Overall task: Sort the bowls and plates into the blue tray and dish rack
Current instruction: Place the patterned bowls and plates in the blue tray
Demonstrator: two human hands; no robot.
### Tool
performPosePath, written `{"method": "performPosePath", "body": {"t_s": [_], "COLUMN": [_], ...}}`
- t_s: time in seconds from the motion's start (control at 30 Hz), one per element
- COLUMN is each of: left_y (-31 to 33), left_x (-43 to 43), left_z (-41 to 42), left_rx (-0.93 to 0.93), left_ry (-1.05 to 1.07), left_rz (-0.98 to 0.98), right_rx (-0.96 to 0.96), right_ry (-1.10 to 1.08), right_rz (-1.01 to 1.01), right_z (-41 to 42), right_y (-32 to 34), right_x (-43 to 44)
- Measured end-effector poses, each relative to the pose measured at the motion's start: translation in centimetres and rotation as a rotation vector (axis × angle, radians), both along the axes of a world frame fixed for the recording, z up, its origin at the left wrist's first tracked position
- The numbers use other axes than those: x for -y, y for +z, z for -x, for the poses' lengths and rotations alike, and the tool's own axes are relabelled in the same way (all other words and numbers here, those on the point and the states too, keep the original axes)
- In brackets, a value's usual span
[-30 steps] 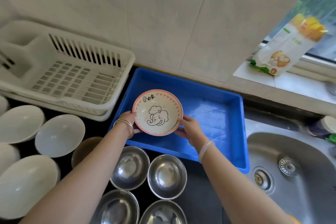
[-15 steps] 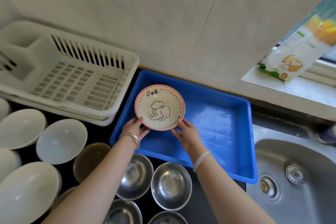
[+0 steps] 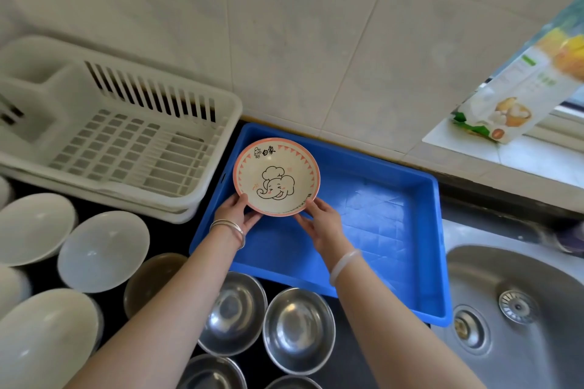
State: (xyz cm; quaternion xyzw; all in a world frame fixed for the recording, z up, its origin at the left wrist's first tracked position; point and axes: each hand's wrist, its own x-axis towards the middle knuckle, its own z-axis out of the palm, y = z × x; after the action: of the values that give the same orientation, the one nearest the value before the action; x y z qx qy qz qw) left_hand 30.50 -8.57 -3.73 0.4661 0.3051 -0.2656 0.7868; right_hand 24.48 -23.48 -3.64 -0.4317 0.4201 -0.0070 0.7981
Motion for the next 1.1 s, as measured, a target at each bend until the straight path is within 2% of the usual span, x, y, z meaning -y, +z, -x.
{"method": "performPosePath", "body": {"t_s": [0.33,0.47,0.63,0.7,0.87,1.0,1.1], "left_y": [0.7,1.5,2.9,3.1,3.3,3.5,3.6], "left_x": [1.0,1.4,2.8,3.9,8.0,11.4,13.6], "left_z": [1.7,4.2,9.1,11.5,18.5,25.1,29.7], "left_rx": [0.063,0.108,0.254,0.290,0.379,0.465,0.502], "left_ry": [0.056,0.004,-0.088,-0.182,-0.572,-0.889,-1.094], "left_rz": [-0.116,-0.184,-0.261,-0.331,-0.419,-0.442,-0.438], "right_rx": [-0.047,-0.045,-0.019,-0.012,-0.086,-0.283,-0.403], "right_ry": [0.164,0.224,0.219,0.237,0.238,0.276,0.239], "right_rz": [0.129,0.226,0.329,0.400,0.646,0.965,1.067], "right_z": [0.9,2.5,7.2,10.0,19.2,27.5,33.5], "right_y": [1.1,2.1,3.6,4.4,5.7,6.2,6.0], "right_x": [-0.1,0.5,1.9,2.9,6.8,10.9,13.5]}}
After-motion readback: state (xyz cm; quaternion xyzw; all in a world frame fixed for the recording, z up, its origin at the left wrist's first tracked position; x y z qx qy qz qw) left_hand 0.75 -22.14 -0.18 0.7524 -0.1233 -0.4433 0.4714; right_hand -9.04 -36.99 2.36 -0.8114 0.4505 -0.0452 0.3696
